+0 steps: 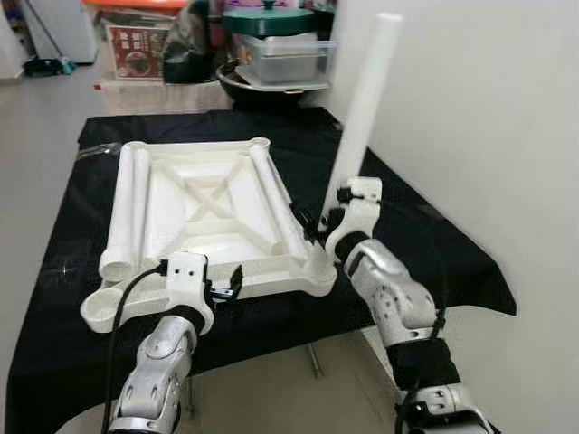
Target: Building children table
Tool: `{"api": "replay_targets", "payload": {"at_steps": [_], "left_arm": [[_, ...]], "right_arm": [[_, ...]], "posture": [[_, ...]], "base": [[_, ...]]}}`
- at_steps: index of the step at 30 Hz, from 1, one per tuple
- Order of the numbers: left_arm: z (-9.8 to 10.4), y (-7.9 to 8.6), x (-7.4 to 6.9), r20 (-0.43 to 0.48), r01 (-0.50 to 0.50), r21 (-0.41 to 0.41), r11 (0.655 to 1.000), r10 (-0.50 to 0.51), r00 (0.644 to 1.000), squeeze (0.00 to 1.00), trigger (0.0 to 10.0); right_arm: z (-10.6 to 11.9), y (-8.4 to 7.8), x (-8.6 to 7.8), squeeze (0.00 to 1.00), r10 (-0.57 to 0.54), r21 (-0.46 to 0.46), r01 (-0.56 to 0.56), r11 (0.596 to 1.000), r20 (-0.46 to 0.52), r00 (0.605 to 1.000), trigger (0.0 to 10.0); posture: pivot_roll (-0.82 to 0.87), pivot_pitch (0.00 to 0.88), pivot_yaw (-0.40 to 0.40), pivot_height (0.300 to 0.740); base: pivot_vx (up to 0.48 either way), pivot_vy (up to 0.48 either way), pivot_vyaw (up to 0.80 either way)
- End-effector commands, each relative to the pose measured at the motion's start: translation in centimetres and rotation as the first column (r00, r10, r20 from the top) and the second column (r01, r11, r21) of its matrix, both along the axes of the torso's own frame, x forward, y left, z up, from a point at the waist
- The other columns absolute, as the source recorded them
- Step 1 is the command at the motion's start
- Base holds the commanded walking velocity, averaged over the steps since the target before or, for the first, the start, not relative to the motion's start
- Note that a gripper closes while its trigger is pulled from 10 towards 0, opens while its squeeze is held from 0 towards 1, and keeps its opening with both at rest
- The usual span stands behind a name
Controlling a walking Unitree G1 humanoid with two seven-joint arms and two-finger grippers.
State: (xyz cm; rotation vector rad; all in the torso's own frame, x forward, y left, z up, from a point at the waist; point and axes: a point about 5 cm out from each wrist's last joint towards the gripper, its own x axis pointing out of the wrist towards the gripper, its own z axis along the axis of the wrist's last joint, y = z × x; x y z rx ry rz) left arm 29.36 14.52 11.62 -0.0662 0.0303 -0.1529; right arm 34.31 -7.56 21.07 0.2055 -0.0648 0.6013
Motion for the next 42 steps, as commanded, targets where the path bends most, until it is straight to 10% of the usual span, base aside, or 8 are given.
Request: {"api": "replay_targets", "payload": {"at_steps": [1,4,10,28,30,33,34,42], "left_arm": [[-0.2,-0.2,0.0,-0.008,0.008,0.003,1.0,-0.008,1.0,0.0,10.0],[-0.1,-0.1,0.1,-0.005,0.001,0.003,1.0,-0.001,1.0,0.0,10.0],[-0.1,0.0,0.1,-0.003,-0.007,0.005,1.0,0.007,1.0,0.0,10.0],[-0.2,0.0,-0.1,-0.009,0.003,0.008,1.0,-0.003,1.0,0.0,10.0],[-0.3,-0.1,-0.1,-0.011,0.005,0.008,1.0,-0.005,1.0,0.0,10.0],[-0.3,-0.2,-0.1,-0.011,0.006,0.008,1.0,-0.006,1.0,0.0,10.0],[-0.3,-0.1,-0.1,-0.01,0.004,0.008,1.0,-0.004,1.0,0.0,10.0],[-0.2,0.0,-0.1,-0.008,-0.001,0.007,1.0,0.001,1.0,0.0,10.0]], "right_arm": [[0.0,1.9,-1.0,0.0,0.152,-0.023,-0.151,0.988,0.028,0.988,10.0],[-1.0,2.3,-1.3,0.0,0.191,-0.063,-0.19,0.98,0.017,0.981,10.0],[-3.3,2.3,-1.1,0.0,0.179,-0.144,-0.185,0.972,-0.052,0.982,0.0],[-8.1,-8.3,1.6,0.0,-0.757,-0.354,0.671,0.651,-0.235,0.61,0.0],[-8.0,-6.7,1.5,0.0,-0.723,-0.356,0.634,0.687,-0.243,0.647,10.0],[-7.9,-6.0,1.5,0.0,-0.703,-0.355,0.613,0.706,-0.241,0.669,10.0],[-7.0,-5.1,1.6,1.0,-0.661,-0.272,0.606,0.748,-0.222,0.716,10.0],[-4.1,-5.0,1.6,1.0,-0.621,-0.176,0.601,0.78,-0.092,0.779,10.0]], "posture": [[0.09,0.0,-0.116,0.74],[0.1,0.0,-0.124,0.74],[0.1,0.0,-0.124,0.74],[0.09,0.0,-0.111,0.74],[0.09,0.0,-0.111,0.74],[0.09,0.0,-0.111,0.74],[0.1,0.0,-0.117,0.74],[0.09,0.0,-0.114,0.74]], "base": [[0.0,0.0,0.0],[0.0,0.0,0.0],[0.0,0.0,0.0],[0.0,0.0,0.0],[0.0,0.0,0.0],[0.0,0.0,0.0],[0.0,0.0,0.0],[0.0,0.0,0.0]]}}
